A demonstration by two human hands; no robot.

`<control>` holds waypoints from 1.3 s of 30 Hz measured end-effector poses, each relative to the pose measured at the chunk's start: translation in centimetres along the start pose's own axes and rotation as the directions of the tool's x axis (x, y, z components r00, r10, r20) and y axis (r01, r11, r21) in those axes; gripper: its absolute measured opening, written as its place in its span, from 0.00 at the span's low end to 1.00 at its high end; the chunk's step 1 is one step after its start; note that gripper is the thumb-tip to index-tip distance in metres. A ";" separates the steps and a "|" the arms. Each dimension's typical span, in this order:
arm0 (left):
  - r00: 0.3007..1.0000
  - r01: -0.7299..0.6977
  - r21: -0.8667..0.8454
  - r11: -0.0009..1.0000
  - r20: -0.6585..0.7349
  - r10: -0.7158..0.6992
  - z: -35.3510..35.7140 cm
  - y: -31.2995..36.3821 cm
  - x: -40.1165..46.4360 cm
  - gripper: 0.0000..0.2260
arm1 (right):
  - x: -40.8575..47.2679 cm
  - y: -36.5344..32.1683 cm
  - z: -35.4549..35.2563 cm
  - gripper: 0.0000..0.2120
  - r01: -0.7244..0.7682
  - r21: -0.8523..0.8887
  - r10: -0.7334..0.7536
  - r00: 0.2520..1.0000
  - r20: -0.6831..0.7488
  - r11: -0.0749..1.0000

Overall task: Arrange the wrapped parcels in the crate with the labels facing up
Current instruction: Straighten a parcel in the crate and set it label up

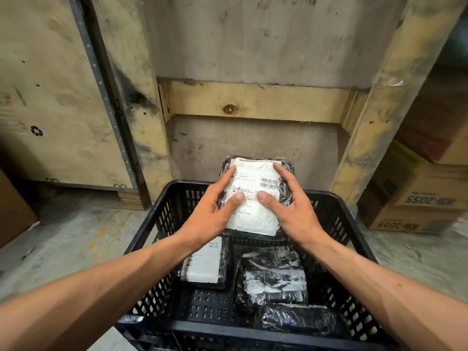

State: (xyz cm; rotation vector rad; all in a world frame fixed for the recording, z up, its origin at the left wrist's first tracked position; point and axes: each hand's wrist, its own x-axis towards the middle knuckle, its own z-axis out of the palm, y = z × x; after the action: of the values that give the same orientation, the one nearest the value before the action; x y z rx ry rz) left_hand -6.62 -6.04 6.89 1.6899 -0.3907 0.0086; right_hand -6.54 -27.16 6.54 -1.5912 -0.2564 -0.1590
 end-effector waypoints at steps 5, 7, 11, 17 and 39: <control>0.997 0.046 -0.067 0.997 -0.059 -0.050 0.2 -0.1 -0.9 0.29 | -0.2 1.3 0.4 0.48 -0.105 -0.324 0.149 0.982 0.113 0.940; 0.994 0.086 -0.064 0.994 -0.069 -0.091 -0.4 -0.7 -1.3 0.29 | -0.7 2.0 0.6 0.62 -0.156 -0.477 0.285 0.935 0.211 0.865; 0.982 0.182 0.023 0.983 -0.053 -0.181 -2.5 -2.4 -2.6 0.30 | -2.2 3.8 1.9 0.72 -0.128 -0.587 0.402 0.840 0.364 0.799; 0.930 0.340 0.244 0.908 0.054 -0.363 -5.2 -4.2 -3.9 0.35 | -2.6 6.6 4.3 0.68 -0.133 -0.603 0.439 0.806 0.396 0.787; 0.676 0.624 0.613 0.484 -0.113 -0.728 -6.1 -13.2 -1.3 0.35 | -0.5 16.9 9.2 0.63 -0.092 -0.815 0.660 0.642 0.390 0.571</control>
State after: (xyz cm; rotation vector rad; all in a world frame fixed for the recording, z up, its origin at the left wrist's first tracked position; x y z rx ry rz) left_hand -3.11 1.51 -5.10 2.4160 0.2492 -0.6812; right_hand -3.14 -18.42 -10.24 -2.4663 -0.3924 0.8377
